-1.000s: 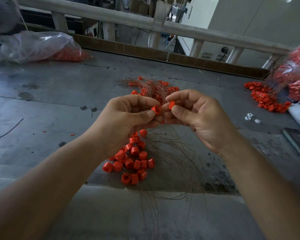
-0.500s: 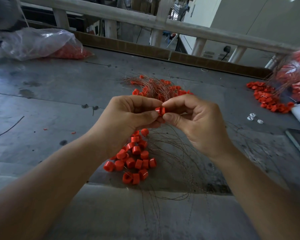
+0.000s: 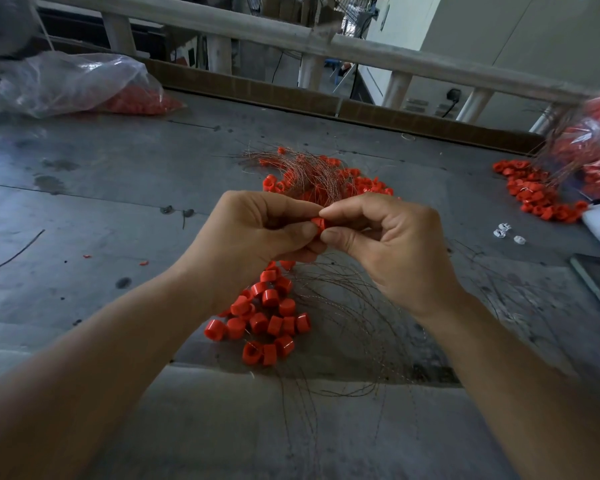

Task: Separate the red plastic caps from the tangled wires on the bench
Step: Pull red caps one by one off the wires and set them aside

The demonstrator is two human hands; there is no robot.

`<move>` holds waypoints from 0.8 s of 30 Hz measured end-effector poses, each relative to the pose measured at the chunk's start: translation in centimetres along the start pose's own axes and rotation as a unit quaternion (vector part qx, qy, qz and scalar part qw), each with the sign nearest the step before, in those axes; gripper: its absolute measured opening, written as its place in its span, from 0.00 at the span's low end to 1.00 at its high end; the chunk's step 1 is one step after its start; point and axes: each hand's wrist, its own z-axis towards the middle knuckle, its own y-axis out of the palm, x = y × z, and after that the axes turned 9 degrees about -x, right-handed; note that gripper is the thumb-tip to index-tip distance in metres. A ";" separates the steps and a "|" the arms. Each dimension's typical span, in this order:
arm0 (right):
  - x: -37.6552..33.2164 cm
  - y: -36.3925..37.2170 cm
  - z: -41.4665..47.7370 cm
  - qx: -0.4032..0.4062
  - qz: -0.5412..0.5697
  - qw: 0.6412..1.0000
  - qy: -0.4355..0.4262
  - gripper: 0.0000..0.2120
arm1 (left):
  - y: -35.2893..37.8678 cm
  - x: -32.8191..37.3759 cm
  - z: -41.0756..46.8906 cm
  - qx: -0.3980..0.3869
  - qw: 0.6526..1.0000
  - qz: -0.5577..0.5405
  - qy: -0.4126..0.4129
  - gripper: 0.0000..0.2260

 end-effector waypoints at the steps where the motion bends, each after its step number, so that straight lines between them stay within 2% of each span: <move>1: 0.0 0.0 0.0 -0.001 -0.001 1.000 -0.001 0.12 | 0.0 0.0 0.0 -0.004 1.000 0.002 0.001 0.09; 16: 0.0 0.1 -0.2 0.016 -0.026 0.999 -0.044 0.09 | 0.2 -0.4 -0.2 0.004 1.000 -0.016 0.020 0.09; 24: 0.1 -0.2 -0.1 0.004 0.037 0.999 -0.038 0.13 | -0.3 -0.2 -0.1 -0.029 0.995 -0.092 -0.014 0.09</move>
